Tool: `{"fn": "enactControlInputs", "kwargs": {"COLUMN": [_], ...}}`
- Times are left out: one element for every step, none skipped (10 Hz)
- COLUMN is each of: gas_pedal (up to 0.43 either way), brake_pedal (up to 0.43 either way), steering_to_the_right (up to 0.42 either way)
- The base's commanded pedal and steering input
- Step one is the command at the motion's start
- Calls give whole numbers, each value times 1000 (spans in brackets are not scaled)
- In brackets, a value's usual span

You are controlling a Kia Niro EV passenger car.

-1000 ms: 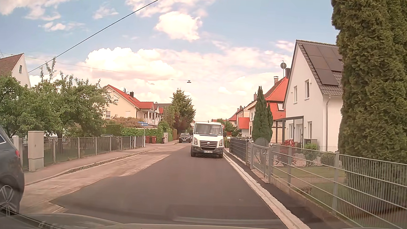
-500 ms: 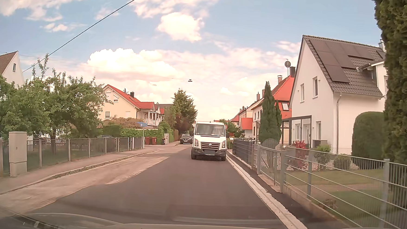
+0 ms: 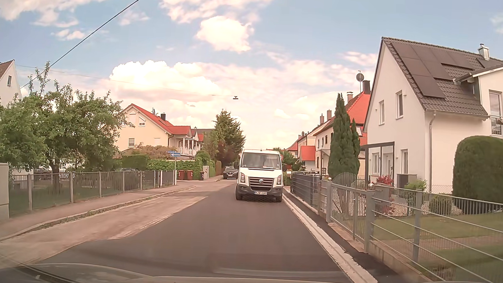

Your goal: Follow the waypoints while adhering to traffic rules and regulations

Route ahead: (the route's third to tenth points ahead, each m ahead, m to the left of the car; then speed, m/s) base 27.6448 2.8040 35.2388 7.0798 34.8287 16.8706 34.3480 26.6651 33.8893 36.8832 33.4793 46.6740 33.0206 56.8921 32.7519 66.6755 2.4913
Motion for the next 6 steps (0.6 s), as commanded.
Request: {"fn": "enactControlInputs", "kwargs": {"gas_pedal": [0,0,0,0,0,0], "brake_pedal": [37,67,85,98,98,91], "steering_to_the_right": [-14,-12,-12,-11,-7,-7]}}
